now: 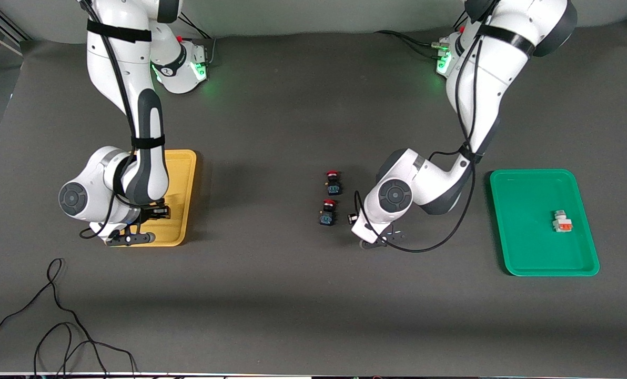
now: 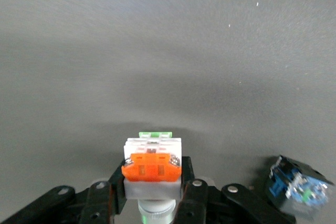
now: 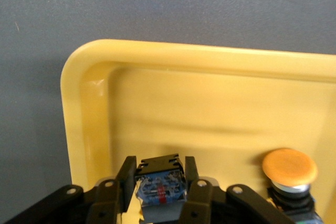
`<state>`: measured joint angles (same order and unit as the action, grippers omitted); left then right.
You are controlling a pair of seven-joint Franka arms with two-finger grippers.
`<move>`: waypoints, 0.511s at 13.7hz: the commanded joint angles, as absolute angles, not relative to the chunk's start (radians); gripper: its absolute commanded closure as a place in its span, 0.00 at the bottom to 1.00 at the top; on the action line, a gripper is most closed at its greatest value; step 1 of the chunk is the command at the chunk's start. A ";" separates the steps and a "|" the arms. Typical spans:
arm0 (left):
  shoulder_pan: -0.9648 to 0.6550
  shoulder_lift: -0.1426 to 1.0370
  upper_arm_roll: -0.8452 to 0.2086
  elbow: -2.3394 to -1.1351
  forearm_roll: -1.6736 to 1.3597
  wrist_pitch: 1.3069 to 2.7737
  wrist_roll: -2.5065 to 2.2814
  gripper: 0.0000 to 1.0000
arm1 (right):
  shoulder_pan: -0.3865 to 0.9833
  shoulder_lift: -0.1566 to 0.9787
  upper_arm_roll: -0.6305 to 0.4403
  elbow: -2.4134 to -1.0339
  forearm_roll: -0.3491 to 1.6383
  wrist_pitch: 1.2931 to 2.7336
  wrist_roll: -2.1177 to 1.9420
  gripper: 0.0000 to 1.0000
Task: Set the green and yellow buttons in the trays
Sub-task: 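Release the button in the yellow tray while the left gripper carries the block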
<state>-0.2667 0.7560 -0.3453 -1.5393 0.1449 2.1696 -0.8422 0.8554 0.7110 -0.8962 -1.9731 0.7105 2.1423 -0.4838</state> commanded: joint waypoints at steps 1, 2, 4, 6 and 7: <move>-0.252 0.661 -0.339 -1.496 0.147 1.984 -0.870 1.00 | 0.838 0.709 -0.882 -1.951 0.742 2.132 -0.480 0.00; -0.247 0.640 -0.341 -1.479 0.143 1.929 -0.871 1.00 | 0.839 0.700 -0.884 -1.951 0.742 2.131 -0.480 0.00; -0.223 0.594 -0.342 -1.451 0.141 1.824 -0.856 1.00 | 0.853 0.654 -0.896 -1.936 0.727 2.074 -0.471 0.00; -0.152 0.562 -0.350 -1.427 0.140 1.725 -0.824 1.00 | 0.888 0.626 -0.951 -1.873 0.636 1.972 -0.419 0.00; -0.117 0.540 -0.348 -1.422 0.120 1.670 -0.772 1.00 | 0.902 0.612 -0.977 -1.841 0.600 1.910 -0.390 0.00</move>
